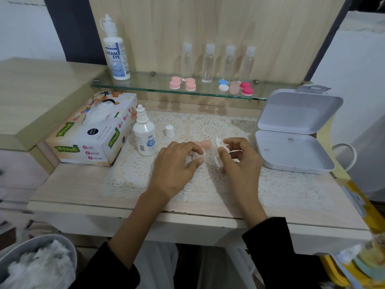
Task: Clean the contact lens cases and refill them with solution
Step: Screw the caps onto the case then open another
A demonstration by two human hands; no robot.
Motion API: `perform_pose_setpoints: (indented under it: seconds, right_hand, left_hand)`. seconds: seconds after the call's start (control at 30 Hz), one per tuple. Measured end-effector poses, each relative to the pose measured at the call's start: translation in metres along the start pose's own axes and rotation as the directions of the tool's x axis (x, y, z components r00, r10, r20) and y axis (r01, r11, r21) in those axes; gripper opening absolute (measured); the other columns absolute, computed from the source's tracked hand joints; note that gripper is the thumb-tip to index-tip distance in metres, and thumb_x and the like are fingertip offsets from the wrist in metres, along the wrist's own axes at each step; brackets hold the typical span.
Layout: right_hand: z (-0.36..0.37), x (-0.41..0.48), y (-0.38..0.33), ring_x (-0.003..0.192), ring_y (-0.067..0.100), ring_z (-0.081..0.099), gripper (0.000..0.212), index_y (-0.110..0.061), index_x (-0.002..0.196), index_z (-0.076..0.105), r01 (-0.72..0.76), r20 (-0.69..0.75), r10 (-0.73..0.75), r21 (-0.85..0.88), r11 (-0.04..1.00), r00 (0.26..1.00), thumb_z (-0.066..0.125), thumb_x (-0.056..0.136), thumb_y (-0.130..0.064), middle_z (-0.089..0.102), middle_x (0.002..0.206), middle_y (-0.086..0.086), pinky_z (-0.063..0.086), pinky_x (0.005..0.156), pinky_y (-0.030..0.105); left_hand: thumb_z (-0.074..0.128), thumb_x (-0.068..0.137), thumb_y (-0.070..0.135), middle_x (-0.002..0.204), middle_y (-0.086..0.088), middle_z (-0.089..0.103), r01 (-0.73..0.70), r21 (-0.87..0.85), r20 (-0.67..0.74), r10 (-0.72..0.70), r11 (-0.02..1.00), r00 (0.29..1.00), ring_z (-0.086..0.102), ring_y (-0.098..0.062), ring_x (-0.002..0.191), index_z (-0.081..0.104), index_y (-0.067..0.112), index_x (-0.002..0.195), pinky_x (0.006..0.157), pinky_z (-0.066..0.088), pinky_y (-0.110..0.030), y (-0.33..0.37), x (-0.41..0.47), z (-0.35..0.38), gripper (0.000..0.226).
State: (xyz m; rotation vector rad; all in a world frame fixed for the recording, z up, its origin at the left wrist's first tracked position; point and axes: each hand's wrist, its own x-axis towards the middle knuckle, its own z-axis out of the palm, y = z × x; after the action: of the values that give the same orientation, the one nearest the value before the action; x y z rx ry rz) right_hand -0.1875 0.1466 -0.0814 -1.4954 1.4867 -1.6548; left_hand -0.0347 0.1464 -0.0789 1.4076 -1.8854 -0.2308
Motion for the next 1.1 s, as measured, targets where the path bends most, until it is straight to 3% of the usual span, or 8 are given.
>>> perform_pose_setpoints:
  seconds: [0.1,0.23,0.37,0.5,0.67,0.87,1.1]
  right_hand:
    - [0.000,0.000,0.000,0.076,0.008,0.061,0.013,-0.022,0.095,0.066,-0.012,0.004,0.012,0.018,1.000,1.000,0.067,0.086,-0.013,0.063,0.087,-0.012,0.052,0.062,0.025]
    - [0.000,0.000,-0.001,0.077,0.004,0.062,0.013,-0.021,0.098,0.067,0.020,0.013,-0.020,0.013,1.000,1.000,0.067,0.087,-0.014,0.064,0.089,-0.013,0.046,0.060,0.013]
    - [0.000,-0.002,-0.003,0.085,0.005,0.061,0.015,-0.022,0.103,0.067,0.128,0.043,-0.127,-0.032,0.991,0.991,0.065,0.090,-0.015,0.065,0.099,-0.011,0.047,0.064,0.013]
    - [0.002,-0.002,-0.004,0.087,0.003,0.060,0.018,-0.019,0.107,0.067,0.283,0.121,-0.270,-0.105,0.953,0.955,0.066,0.090,-0.013,0.064,0.099,-0.008,0.048,0.067,0.016]
    - [0.009,-0.008,-0.010,0.088,0.004,0.061,0.018,-0.016,0.105,0.068,0.326,0.160,-0.313,-0.061,0.944,0.936,0.068,0.089,-0.010,0.065,0.099,-0.007,0.050,0.071,0.020]
    - [0.043,-0.033,-0.024,0.088,0.004,0.061,0.019,-0.014,0.107,0.068,0.349,0.245,-0.346,0.036,0.937,0.905,0.066,0.088,-0.018,0.064,0.097,-0.009,0.051,0.072,0.019]
    - [0.093,-0.064,-0.047,0.090,0.005,0.061,0.017,-0.014,0.106,0.068,0.337,0.335,-0.376,0.171,0.926,0.864,0.064,0.090,-0.017,0.064,0.099,-0.006,0.051,0.074,0.022]
  left_hand:
    - [0.068,0.085,0.023,0.097,0.020,0.064,0.039,-0.105,-0.008,-0.040,0.994,0.999,0.058,-0.004,0.095,0.066,0.029,0.097,0.085,0.045,-0.027,-0.003,0.002,-0.002,0.014]
    - [0.066,0.086,0.012,0.097,0.019,0.067,0.101,-0.266,0.047,-0.091,0.959,0.995,0.060,0.002,0.088,0.066,0.023,0.096,0.072,0.037,-0.002,-0.004,0.004,-0.017,0.014]
    - [0.064,0.087,0.010,0.095,0.016,0.068,0.111,-0.270,0.101,-0.086,0.956,0.991,0.060,0.002,0.086,0.067,0.025,0.092,0.071,0.038,-0.006,-0.009,-0.003,-0.035,0.016]
    - [0.061,0.088,0.015,0.092,0.020,0.068,0.087,-0.266,0.123,-0.056,0.960,0.991,0.061,-0.004,0.090,0.067,0.029,0.091,0.078,0.048,-0.024,-0.022,-0.017,-0.050,0.016]
    - [0.057,0.085,0.020,0.097,0.023,0.067,0.045,-0.255,0.096,-0.021,0.966,0.995,0.062,-0.005,0.093,0.069,0.025,0.093,0.082,0.048,-0.021,-0.037,-0.030,-0.078,0.016]
    - [0.056,0.086,0.012,0.092,0.017,0.069,0.043,-0.188,-0.077,-0.058,0.981,0.995,0.063,-0.003,0.092,0.069,0.021,0.093,0.080,0.045,-0.010,-0.061,-0.049,-0.112,0.017]
    - [0.057,0.086,0.002,0.101,0.008,0.069,-0.014,-0.049,-0.285,0.000,0.999,0.958,0.062,-0.003,0.100,0.069,0.009,0.092,0.086,0.045,-0.014,-0.091,-0.080,-0.154,0.015]
